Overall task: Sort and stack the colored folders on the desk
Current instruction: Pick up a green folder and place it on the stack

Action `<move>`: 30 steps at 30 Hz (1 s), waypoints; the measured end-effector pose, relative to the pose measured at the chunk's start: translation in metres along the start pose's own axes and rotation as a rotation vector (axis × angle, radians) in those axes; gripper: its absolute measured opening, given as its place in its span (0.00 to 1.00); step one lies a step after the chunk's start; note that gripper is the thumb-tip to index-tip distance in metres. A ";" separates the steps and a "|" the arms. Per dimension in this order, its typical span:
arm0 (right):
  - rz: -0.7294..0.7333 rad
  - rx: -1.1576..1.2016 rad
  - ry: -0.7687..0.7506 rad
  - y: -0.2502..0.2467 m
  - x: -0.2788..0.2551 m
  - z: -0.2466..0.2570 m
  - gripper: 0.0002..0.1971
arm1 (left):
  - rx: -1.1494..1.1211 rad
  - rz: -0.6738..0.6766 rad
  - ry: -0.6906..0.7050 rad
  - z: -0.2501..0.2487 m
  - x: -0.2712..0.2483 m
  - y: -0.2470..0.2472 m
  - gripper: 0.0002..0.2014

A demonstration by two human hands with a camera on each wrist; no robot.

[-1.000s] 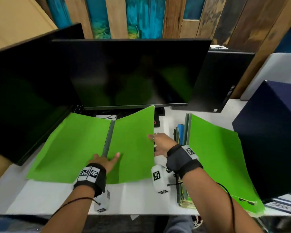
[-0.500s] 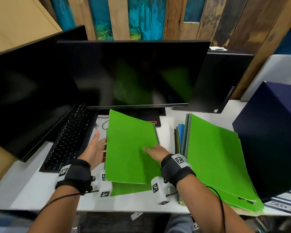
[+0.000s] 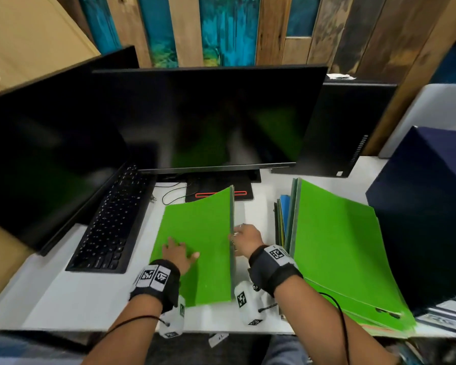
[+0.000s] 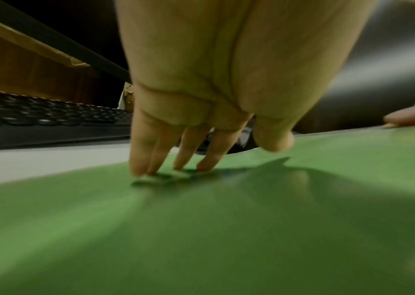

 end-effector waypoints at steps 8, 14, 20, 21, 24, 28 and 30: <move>0.324 0.576 -0.439 -0.053 -0.073 0.077 0.23 | -0.993 0.077 0.406 -0.093 -0.092 -0.117 0.33; 0.009 0.281 -0.894 -0.111 -0.106 0.093 0.21 | -1.302 0.205 0.617 -0.137 -0.120 -0.154 0.21; -0.460 -0.188 -0.639 -0.151 -0.081 0.039 0.25 | -1.293 -0.013 0.778 -0.186 -0.071 -0.113 0.16; -0.483 -0.305 -0.523 -0.157 -0.075 0.025 0.26 | -1.225 -0.039 0.783 -0.194 -0.058 -0.098 0.16; -0.439 -0.512 -0.220 -0.172 -0.063 -0.020 0.29 | -1.032 -0.025 0.696 -0.215 -0.026 -0.049 0.15; -0.316 -0.621 0.200 -0.188 -0.044 -0.084 0.38 | -0.613 -0.073 0.509 -0.232 0.004 -0.002 0.19; -0.239 -0.676 0.385 -0.185 -0.040 -0.113 0.47 | -0.363 -0.058 0.337 -0.225 0.017 0.013 0.30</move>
Point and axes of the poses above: each hand's wrist, its own x-axis towards the middle knuckle, its own y-axis out of the palm, z = x × y, the point moved 3 cm from there along x, towards the middle knuckle, and after that the axes turned 3 degrees about -x, right-handed, at the moved point
